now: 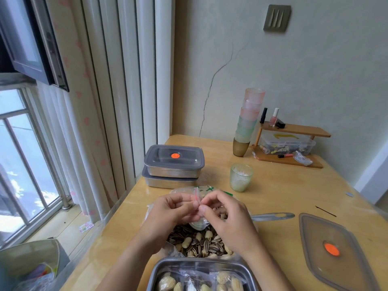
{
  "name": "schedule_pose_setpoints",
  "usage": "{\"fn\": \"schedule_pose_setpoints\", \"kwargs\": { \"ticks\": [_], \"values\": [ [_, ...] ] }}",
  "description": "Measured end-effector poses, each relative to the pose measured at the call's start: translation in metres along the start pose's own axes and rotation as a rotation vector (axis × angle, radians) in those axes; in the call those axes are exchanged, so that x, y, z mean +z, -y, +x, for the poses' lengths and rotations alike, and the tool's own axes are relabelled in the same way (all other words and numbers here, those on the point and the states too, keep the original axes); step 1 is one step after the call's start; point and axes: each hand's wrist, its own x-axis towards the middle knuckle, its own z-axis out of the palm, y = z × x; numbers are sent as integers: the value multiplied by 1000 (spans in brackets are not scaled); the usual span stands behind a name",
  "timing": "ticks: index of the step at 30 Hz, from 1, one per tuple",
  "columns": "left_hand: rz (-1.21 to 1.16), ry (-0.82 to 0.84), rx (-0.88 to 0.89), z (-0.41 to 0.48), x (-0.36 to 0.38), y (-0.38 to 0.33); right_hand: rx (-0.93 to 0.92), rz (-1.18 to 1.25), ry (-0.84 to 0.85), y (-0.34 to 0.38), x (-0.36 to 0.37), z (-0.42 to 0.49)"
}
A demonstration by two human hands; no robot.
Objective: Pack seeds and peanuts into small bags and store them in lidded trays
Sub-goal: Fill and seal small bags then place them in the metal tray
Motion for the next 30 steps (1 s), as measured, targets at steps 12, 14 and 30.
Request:
{"fn": "schedule_pose_setpoints", "kwargs": {
  "ticks": [12,14,30],
  "values": [
    [-9,-65,49,0,7,4,77,-112,-147,-10,2,1],
    [7,-63,57,-1,10,3,85,-104,-158,-11,3,1],
    [157,-98,139,0,11,10,167,-87,-108,0,2,-1]
  ]
}}
